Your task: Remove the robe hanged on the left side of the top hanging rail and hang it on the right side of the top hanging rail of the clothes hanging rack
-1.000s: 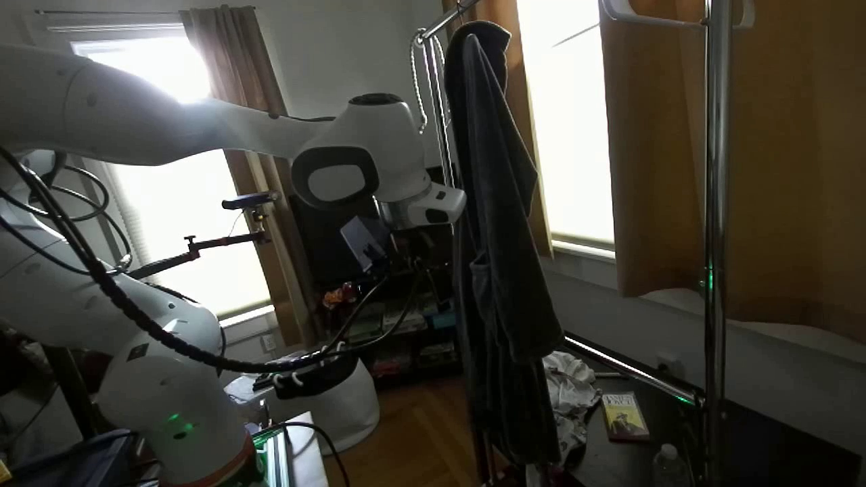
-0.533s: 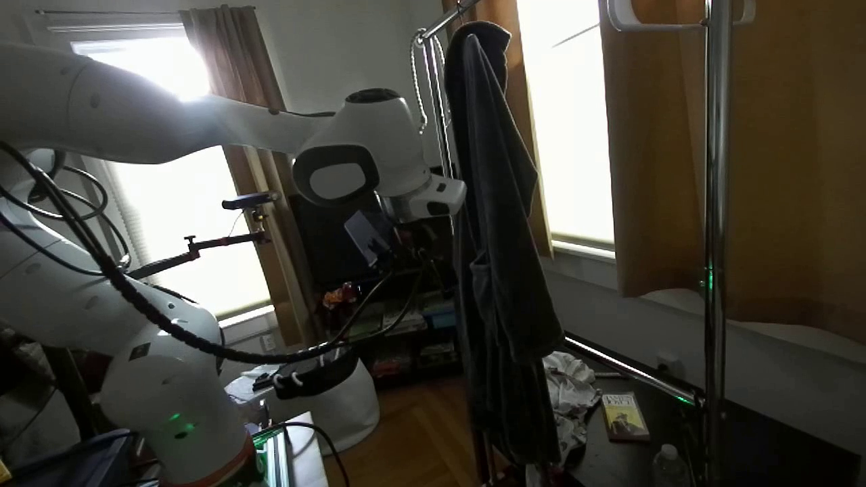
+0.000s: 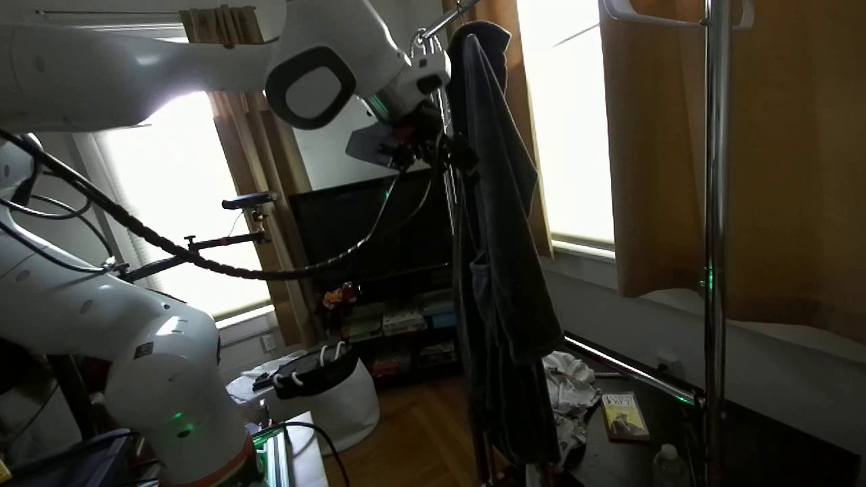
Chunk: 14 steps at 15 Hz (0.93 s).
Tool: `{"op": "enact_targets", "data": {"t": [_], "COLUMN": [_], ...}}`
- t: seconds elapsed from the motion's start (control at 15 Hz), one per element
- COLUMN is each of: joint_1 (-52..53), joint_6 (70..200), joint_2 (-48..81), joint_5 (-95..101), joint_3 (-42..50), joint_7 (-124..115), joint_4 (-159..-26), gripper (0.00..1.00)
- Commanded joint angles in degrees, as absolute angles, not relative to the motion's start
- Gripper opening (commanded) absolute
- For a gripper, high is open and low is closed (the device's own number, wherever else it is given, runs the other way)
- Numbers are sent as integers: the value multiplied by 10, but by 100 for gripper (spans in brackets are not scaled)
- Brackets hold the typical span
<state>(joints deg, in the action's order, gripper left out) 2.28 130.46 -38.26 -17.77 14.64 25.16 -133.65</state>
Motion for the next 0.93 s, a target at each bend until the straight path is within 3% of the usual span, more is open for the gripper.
{"op": "enact_targets", "data": {"t": [0.0,0.33,0.53,0.87], "joint_1": [41,90,91,180], "joint_6": [1293,1389,1379,1354], "joint_2": [-392,-337,-350,-329], "joint_5": [-142,-134,-134,-187], "joint_3": [147,135,136,185], "joint_7": [294,340,326,489], "joint_4": [-1255,-1137,-1145,-1100], "gripper": [100,100,100,100]}}
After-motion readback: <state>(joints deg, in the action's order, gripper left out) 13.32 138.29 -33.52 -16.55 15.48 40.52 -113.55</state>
